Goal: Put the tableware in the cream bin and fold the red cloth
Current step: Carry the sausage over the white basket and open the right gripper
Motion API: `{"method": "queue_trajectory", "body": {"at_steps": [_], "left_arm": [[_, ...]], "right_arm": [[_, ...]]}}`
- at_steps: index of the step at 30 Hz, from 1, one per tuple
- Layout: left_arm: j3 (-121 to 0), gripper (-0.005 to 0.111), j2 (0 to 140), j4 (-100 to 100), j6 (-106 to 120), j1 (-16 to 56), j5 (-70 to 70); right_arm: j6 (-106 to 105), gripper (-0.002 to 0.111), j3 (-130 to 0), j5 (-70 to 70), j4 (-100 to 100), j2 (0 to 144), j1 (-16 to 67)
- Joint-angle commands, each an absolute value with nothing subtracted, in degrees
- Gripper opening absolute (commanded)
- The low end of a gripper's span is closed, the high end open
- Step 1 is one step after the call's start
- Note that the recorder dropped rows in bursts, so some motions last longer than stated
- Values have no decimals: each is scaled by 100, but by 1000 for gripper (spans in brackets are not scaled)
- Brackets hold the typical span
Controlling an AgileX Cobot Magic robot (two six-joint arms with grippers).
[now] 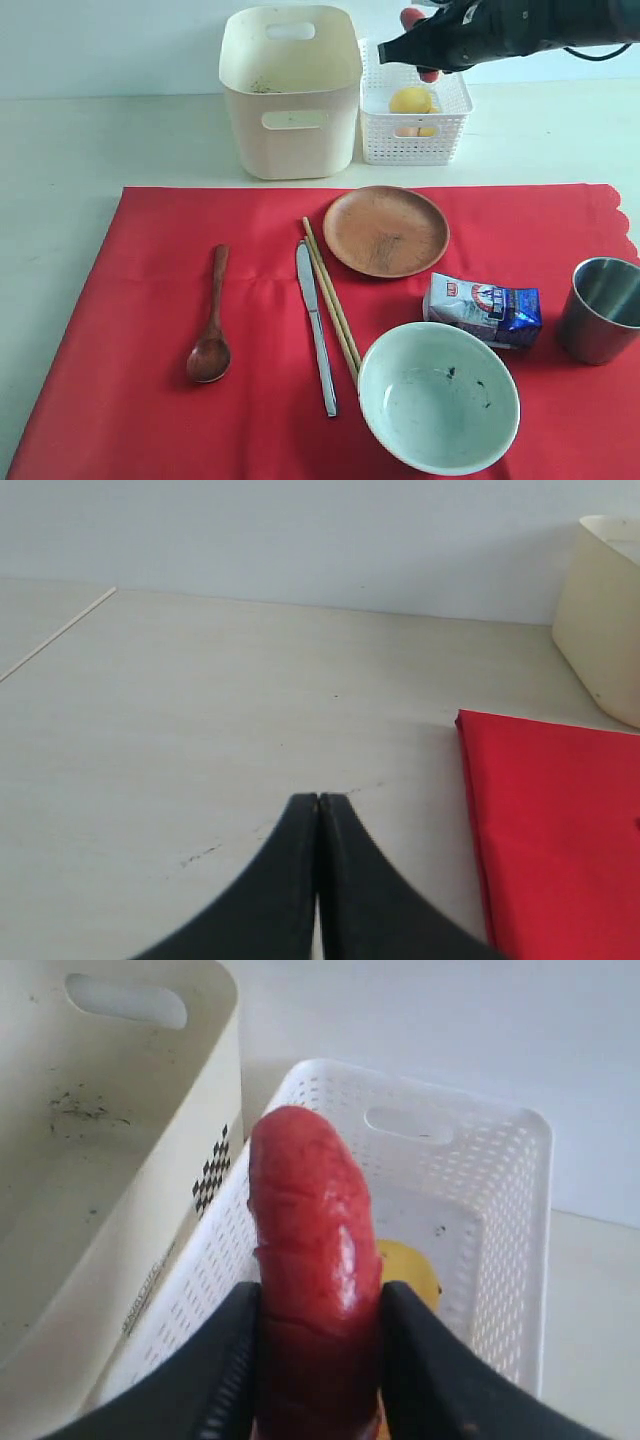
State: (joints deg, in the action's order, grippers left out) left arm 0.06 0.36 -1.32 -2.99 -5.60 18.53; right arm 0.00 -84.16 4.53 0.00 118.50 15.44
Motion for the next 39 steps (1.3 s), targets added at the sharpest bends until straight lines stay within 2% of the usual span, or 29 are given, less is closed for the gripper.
{"method": "queue_trajectory", "body": {"at_steps": [1,6,17,24,39], "left_arm": [[0,2,0,-146,-339,-573,1828],[0,2,0,-146,-339,-573,1828],[0,2,0,-146,-339,-573,1828],[0,2,0,-146,-339,-573,1828],[0,2,0,-146,-339,-573,1828]], "right_arm": [[266,0,-8805,375,0,12174,1520],[632,4,-8897,339,0,12364,1520],[770,46,-8897,315,0,12418,1533],[770,64,-8897,382,0,12397,1533],[770,65,-8897,1848,0,11435,1533]]}}
